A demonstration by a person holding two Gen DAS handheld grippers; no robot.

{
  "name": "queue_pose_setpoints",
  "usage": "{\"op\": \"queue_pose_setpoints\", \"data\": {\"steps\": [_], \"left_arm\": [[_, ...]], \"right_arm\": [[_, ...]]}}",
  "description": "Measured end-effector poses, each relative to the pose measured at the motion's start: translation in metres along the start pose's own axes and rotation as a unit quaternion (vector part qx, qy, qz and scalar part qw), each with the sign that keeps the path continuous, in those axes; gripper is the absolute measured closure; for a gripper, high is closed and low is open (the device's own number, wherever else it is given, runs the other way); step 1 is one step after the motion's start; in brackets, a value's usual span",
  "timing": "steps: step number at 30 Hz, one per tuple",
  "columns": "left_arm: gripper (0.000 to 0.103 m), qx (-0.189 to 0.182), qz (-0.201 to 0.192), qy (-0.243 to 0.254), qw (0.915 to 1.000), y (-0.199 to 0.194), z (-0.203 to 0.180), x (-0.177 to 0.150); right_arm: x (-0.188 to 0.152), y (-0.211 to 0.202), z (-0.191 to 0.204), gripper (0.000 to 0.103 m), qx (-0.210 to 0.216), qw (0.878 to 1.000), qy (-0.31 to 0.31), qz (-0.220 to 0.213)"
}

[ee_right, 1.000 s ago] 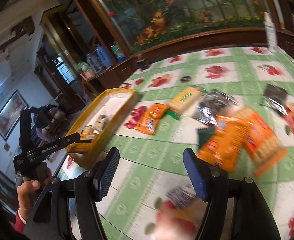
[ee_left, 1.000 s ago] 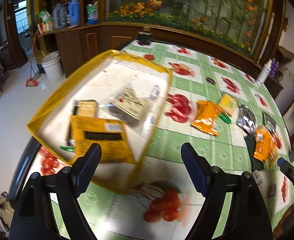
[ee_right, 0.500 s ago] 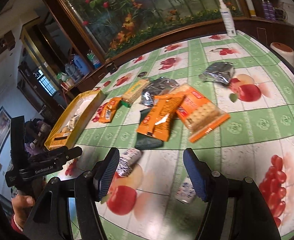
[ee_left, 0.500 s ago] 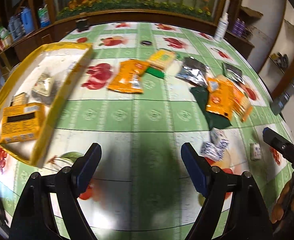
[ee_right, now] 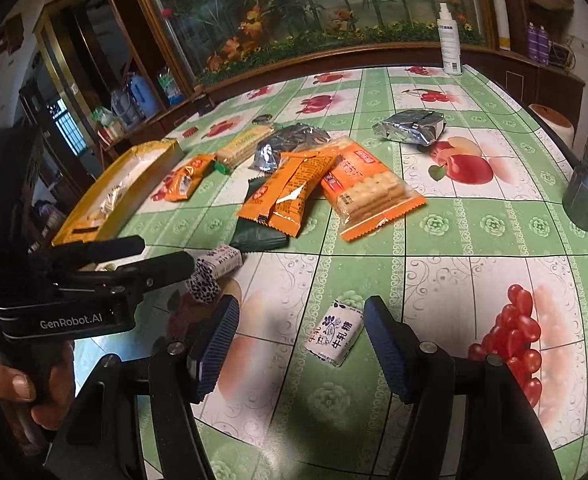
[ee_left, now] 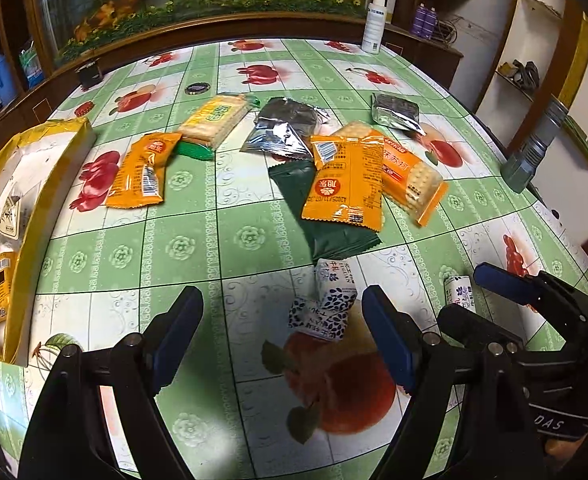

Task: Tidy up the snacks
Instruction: 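Grasp a milk-candy pack with the left tool while the right tool grasps another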

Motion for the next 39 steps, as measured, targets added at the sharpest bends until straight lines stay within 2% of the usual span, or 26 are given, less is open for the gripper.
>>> {"op": "queue_pose_setpoints", "data": {"steps": [14,17,21,23,25,27,30,32,34,36,38,39], "left_arm": [[0.021,-0.004,0.011,0.007,0.9999,0.011,-0.008,0.003],[0.021,-0.006,0.012,0.008,0.9999,0.013,-0.009,0.004],[0.021,-0.010,0.019,0.014,0.9997,0.018,-0.011,0.006],[0.021,-0.009,0.023,0.021,0.9995,0.021,-0.015,0.006],[0.021,-0.004,0.025,0.028,0.9993,0.024,-0.018,0.006],[0.021,0.007,0.027,0.034,0.9990,0.029,-0.019,0.006],[0.021,0.034,0.030,0.044,0.9980,0.037,-0.020,0.006],[0.022,0.033,0.021,0.046,0.9982,0.036,-0.020,0.006],[0.039,0.024,0.015,0.046,0.9985,0.034,-0.020,0.006],[0.072,0.010,0.013,0.041,0.9990,0.031,-0.018,0.006],[0.087,0.007,0.010,0.037,0.9992,0.029,-0.014,0.006],[0.087,0.005,0.009,0.034,0.9994,0.028,-0.011,0.006]], "right_arm": [[-0.009,0.004,-0.002,0.036,-0.031,0.999,-0.016,0.026],[-0.008,0.008,0.001,0.050,-0.043,0.998,-0.026,0.033],[-0.006,0.015,-0.001,0.053,-0.059,0.997,-0.033,0.047],[-0.006,0.017,-0.001,0.057,-0.081,0.994,-0.046,0.049],[-0.006,0.016,-0.003,0.071,-0.095,0.993,-0.052,0.049],[-0.008,0.013,-0.007,0.081,-0.082,0.995,-0.043,0.047],[-0.009,0.008,-0.012,0.082,-0.071,0.996,-0.033,0.042],[-0.009,0.006,-0.013,0.082,-0.068,0.996,-0.030,0.039],[-0.010,0.004,-0.014,0.083,-0.063,0.997,-0.027,0.036],[-0.010,0.003,-0.015,0.083,-0.054,0.998,-0.022,0.036],[-0.010,0.003,-0.014,0.083,-0.039,0.998,-0.016,0.035],[-0.009,0.002,-0.013,0.083,-0.032,0.999,-0.012,0.033]]}}
Point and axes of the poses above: each gripper's, at about its wrist camera, not at the fingertips, and y roughly the way its jaws point, z to its left, x to its top, the point moved 7 cm from there along y, roughly the way its jaws point, and after that the axes turned 8 degrees about z, right-handed, at the moved point
